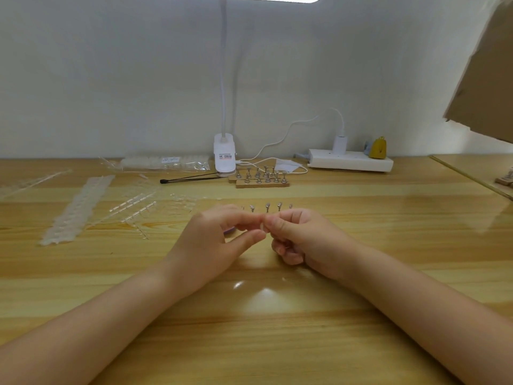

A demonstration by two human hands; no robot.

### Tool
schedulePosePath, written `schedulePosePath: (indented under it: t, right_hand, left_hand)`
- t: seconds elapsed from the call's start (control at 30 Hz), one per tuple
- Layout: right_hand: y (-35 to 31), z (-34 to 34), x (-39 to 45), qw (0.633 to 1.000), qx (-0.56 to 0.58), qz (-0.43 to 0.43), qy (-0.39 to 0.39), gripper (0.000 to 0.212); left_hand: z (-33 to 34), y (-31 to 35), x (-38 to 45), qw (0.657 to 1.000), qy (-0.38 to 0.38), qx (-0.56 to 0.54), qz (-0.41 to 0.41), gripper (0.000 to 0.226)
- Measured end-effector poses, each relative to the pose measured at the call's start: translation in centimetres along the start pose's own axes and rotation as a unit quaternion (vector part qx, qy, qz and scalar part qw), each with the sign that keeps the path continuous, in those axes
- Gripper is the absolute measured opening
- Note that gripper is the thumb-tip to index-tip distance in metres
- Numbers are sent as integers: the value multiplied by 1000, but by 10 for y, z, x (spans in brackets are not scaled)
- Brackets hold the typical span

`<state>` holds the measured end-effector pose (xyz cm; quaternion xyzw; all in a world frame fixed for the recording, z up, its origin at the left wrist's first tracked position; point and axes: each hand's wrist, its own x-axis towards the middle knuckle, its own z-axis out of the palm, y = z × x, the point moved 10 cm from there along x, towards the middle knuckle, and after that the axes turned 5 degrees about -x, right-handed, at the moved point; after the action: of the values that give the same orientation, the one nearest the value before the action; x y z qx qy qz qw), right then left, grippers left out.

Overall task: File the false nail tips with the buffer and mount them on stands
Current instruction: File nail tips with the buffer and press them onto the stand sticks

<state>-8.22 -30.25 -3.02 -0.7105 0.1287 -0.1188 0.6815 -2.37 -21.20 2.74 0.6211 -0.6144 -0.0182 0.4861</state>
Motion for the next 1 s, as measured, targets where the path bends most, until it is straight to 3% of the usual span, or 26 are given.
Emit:
schedulePosePath:
  t: [0.17, 0.27, 0.3, 0.37, 0.43, 0.47, 0.6, 0.73, 0.87, 1.0]
  right_hand:
    - [2, -7, -2, 998, -16, 13, 53, 31]
    - [-10, -33, -10, 976, -107, -29, 185, 29]
    - [-23, -46, -17, 945, -198, -64, 251, 25]
    - [-47, -60, -31, 841, -406, -113, 339, 16]
    - [-47, -66, -29, 755, -552, -78, 346, 28]
    - [-39, -73, -25, 737, -584, -41, 338, 39]
    - [-8, -87, -9, 741, -611, 55, 273, 57]
    - [-1, -90, -3, 774, -577, 52, 254, 43]
    - [0, -91, -2, 784, -568, 55, 244, 41]
    - [-5, -90, -3, 804, -538, 20, 251, 25]
  left_hand:
    - [2, 3, -2, 994, 0, 105, 43, 25]
    - [-2, 0, -3, 982, 16, 186, 37, 34]
    - [-7, -3, -3, 975, 31, 217, 30, 36]
    - [-19, -15, -2, 967, 63, 248, -7, 36]
    - [-28, -29, -1, 964, 88, 244, -53, 26]
    - [-30, -35, -1, 964, 90, 238, -71, 23]
    - [-21, -47, 0, 966, 57, 233, -101, 19]
    - [-18, -47, 0, 963, 44, 246, -103, 15]
    - [-13, -38, 1, 972, 33, 224, -68, 11]
    - [-13, -39, 0, 969, 43, 235, -70, 19]
